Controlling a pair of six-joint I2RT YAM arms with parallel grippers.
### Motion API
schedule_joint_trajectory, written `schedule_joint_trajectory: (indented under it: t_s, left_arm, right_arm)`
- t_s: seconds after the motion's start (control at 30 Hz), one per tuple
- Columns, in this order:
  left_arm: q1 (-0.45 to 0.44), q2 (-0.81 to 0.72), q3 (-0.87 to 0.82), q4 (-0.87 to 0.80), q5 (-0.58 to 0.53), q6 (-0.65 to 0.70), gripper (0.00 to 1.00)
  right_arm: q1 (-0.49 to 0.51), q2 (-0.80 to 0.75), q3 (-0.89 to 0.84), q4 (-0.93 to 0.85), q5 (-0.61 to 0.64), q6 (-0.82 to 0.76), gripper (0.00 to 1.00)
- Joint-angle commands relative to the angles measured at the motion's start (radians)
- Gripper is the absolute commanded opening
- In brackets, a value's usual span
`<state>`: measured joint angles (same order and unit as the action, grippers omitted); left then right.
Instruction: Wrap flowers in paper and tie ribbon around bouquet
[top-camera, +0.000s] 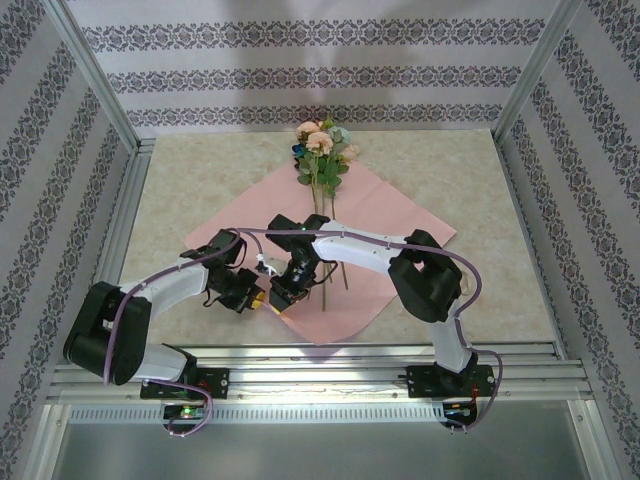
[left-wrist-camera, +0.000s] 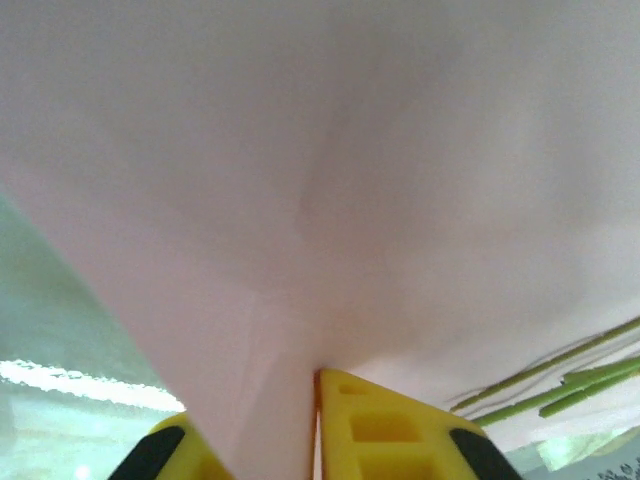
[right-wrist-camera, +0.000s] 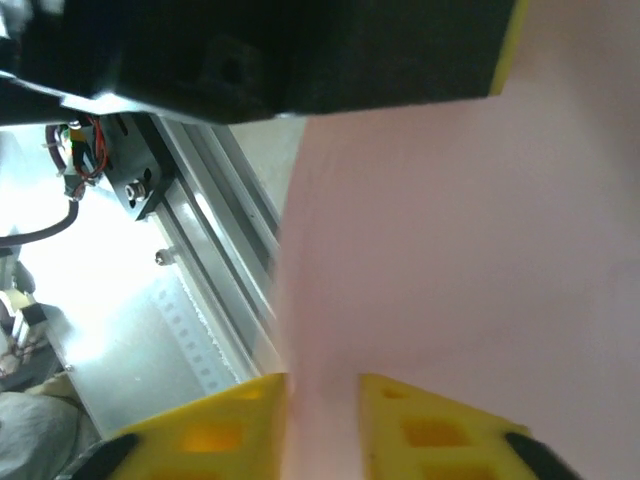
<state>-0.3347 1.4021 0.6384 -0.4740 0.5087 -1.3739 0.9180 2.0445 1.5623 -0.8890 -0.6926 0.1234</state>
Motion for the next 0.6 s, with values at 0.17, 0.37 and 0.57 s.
schedule_joint_trajectory:
  t_s: [0.17, 0.37, 0.57]
  left_arm:
    - [0.001, 0.031, 0.009, 0.052, 0.013, -0.197, 0.00]
    - [0.034, 0.043, -0.005, 0.081, 0.064, -0.338, 0.00]
    - [0.087, 0.056, -0.022, 0.111, 0.111, -0.463, 0.00]
  right_arm:
    - [-0.065, -0.217, -0.112, 0.098, 0.147, -0.103, 0.59]
    - [-0.176, -0.419, -0.291, 0.260, 0.144, -0.130, 0.62]
    - [-0.241, -0.632, -0.550, 0.520, 0.121, -0.242, 0.63]
